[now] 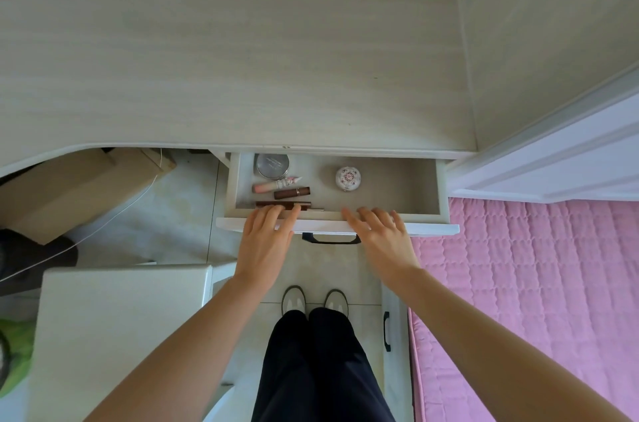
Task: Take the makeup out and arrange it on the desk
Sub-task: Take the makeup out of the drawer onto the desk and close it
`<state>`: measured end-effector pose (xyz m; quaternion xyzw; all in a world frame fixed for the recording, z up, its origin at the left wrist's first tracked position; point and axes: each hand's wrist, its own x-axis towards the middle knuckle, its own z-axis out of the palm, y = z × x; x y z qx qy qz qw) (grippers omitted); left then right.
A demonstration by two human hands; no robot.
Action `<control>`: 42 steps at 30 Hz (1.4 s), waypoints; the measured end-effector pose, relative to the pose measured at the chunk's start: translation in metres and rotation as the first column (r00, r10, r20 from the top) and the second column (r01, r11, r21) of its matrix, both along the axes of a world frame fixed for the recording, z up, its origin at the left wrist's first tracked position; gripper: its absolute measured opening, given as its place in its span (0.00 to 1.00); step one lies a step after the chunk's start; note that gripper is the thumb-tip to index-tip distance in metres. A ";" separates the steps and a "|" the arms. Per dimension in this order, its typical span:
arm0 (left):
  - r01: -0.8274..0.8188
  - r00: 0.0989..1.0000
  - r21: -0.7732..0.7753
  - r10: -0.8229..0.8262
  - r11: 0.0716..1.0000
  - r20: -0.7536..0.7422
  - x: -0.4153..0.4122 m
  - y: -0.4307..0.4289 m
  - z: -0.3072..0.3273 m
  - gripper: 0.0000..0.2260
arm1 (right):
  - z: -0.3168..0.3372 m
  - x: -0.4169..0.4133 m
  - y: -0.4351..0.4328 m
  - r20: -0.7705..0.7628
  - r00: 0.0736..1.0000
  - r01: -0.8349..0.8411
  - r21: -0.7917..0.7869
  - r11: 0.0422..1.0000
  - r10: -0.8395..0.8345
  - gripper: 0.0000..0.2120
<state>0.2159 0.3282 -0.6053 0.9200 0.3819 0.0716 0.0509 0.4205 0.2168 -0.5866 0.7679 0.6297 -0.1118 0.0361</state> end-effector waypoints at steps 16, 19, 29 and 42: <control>-0.046 0.995 -0.148 0.033 0.988 -0.091 -0.043 -0.069 0.008 0.25 | 0.009 -0.026 -0.067 -0.080 0.989 -0.126 -0.057 0.990 0.121 0.44; -0.041 0.993 -0.156 0.024 0.987 -0.112 -0.048 -0.081 0.010 0.25 | 0.012 -0.029 -0.077 -0.103 0.986 -0.145 -0.118 0.982 0.133 0.46; -0.059 0.992 -0.235 0.031 0.970 -0.120 -0.055 -0.103 0.021 0.21 | 0.016 -0.038 -0.093 -0.144 0.986 -0.115 -0.228 0.967 0.084 0.37; -0.244 0.960 -0.311 0.183 0.919 -0.213 -0.029 -0.083 0.033 0.14 | 0.015 -0.018 -0.060 -0.383 0.921 -0.052 -0.294 0.954 -0.068 0.19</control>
